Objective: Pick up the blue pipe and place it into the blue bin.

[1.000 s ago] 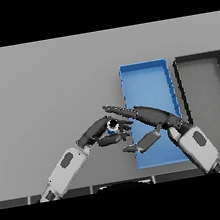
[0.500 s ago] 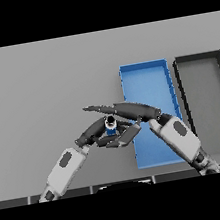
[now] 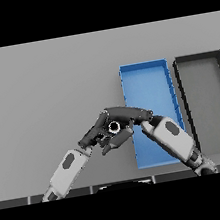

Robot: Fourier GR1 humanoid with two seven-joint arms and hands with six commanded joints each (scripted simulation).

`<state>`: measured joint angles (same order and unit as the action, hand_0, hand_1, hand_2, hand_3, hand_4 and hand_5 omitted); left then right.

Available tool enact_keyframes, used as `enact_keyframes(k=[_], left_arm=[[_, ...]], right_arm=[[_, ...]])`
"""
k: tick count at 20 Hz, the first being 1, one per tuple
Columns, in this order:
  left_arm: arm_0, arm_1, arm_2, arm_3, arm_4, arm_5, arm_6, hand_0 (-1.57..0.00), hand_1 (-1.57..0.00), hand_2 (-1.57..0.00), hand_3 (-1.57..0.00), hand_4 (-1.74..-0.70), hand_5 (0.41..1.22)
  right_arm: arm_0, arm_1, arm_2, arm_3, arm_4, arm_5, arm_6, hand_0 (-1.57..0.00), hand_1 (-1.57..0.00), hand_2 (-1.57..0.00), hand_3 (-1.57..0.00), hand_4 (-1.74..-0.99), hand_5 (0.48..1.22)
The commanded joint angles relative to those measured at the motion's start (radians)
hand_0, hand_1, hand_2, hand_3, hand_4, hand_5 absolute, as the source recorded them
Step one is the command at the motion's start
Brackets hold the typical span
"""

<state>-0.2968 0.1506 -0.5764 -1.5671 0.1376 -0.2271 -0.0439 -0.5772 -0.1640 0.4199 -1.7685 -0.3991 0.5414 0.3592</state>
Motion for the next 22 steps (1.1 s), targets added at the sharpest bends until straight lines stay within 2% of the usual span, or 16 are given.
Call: enact_keyframes(k=[1,3,4,5,7,8,9,10,12,13,15,17,19,21,22], left_arm=[[0.003,0.0,0.008,0.005,0.007,-0.009,0.004,-1.35,-1.34,-1.33,-0.53,-1.71,1.209],[0.007,0.009,0.013,-0.011,0.003,-0.013,0.011,-1.43,-1.42,-1.42,-0.59,-1.72,1.214],[-0.007,0.006,0.013,-0.001,-0.009,-0.012,0.006,-1.46,-1.45,-1.45,-0.59,-1.72,1.215],[-0.016,0.005,0.01,-0.001,-0.021,-0.006,0.021,-1.48,-1.45,-1.47,-0.55,-1.73,1.216],[-0.009,0.013,0.003,0.0,-0.025,-0.004,0.017,-1.51,-1.42,-1.51,-0.51,-1.73,1.218],[-0.015,0.02,0.003,0.007,-0.028,-0.012,-0.002,-1.5,-1.36,-1.52,-0.51,-1.73,1.219],[-0.008,0.028,-0.001,-0.001,-0.032,-0.023,-0.008,-1.43,-1.22,-1.35,-0.53,-1.64,1.219],[-0.017,0.033,0.002,0.01,-0.045,-0.036,-0.029,-1.41,-1.19,-1.24,-0.52,-1.54,1.219],[-0.027,0.028,0.003,0.013,-0.062,-0.068,-0.004,-0.98,-0.8,-0.82,-0.33,-1.34,1.22],[-0.029,0.033,0.007,0.006,-0.067,-0.1,0.029,-0.78,-0.64,-0.65,-0.27,-1.25,1.22],[-0.015,0.035,0.019,0.0,-0.077,-0.139,0.031,-0.5,-0.41,-0.42,-0.17,-1.11,1.184],[-0.009,0.037,0.027,0.003,-0.131,-0.143,-0.007,-0.32,-0.26,-0.27,-0.11,-0.99,1.042],[-0.005,0.029,0.039,0.004,-0.158,-0.134,0.009,-0.2,-0.17,-0.17,-0.07,-0.91,0.901],[-0.009,0.024,0.051,0.008,-0.158,-0.119,0.018,-0.13,-0.11,-0.11,-0.04,-0.85,0.794],[-0.007,0.024,0.047,0.013,-0.172,-0.114,0.0,-0.1,-0.09,-0.09,-0.03,-0.84,0.754]], right_arm=[[0.001,-0.004,0.001,0.011,0.017,-0.003,-0.012,-1.34,-1.35,-1.35,-1.27,-1.464,0.891],[-0.004,0.002,0.019,0.003,0.067,-0.017,-0.058,-1.42,-1.43,-1.43,-1.38,-1.456,1.01],[0.014,-0.013,0.021,-0.016,0.08,-0.012,-0.097,-1.45,-1.46,-1.46,-1.42,-1.459,1.052],[-0.002,-0.015,0.019,0.002,0.101,-0.013,-0.122,-1.48,-1.48,-1.48,-1.45,-1.465,1.086],[-0.005,-0.01,0.024,0.01,0.087,-0.021,-0.102,-1.51,-1.51,-1.51,-1.49,-1.471,1.135],[0.005,-0.008,0.027,0.004,0.057,-0.024,-0.089,-1.52,-1.52,-1.52,-1.51,-1.473,1.152],[0.01,-0.011,0.032,0.002,0.041,-0.024,-0.1,-1.53,-1.53,-1.53,-1.52,-1.474,1.166],[0.005,-0.021,0.029,0.0,0.032,-0.031,-0.101,-1.54,-1.54,-1.54,-1.53,-1.477,1.177],[0.009,-0.028,0.051,-0.017,0.044,-0.04,-0.111,-1.55,-1.55,-1.55,-1.54,-1.48,1.193],[0.017,-0.033,0.057,-0.015,0.045,-0.041,-0.134,-1.56,-1.56,-1.56,-1.55,-1.481,1.198],[0.006,-0.045,0.059,-0.016,0.022,-0.058,-0.133,-1.56,-1.56,-1.56,-1.56,-1.482,1.206],[0.003,-0.05,0.068,-0.022,0.015,-0.075,-0.133,-1.56,-1.56,-1.56,-1.56,-1.483,1.212],[0.002,-0.061,0.075,-0.023,0.007,-0.083,-0.146,-1.57,-1.57,-1.57,-1.57,-1.484,1.215],[-0.002,-0.081,0.069,-0.035,-0.015,-0.096,-0.118,-1.57,-1.57,-1.57,-1.57,-1.484,1.217],[-0.009,-0.073,0.076,-0.025,-0.002,-0.104,-0.107,-1.57,-1.57,-1.57,-1.57,-1.485,1.218]])
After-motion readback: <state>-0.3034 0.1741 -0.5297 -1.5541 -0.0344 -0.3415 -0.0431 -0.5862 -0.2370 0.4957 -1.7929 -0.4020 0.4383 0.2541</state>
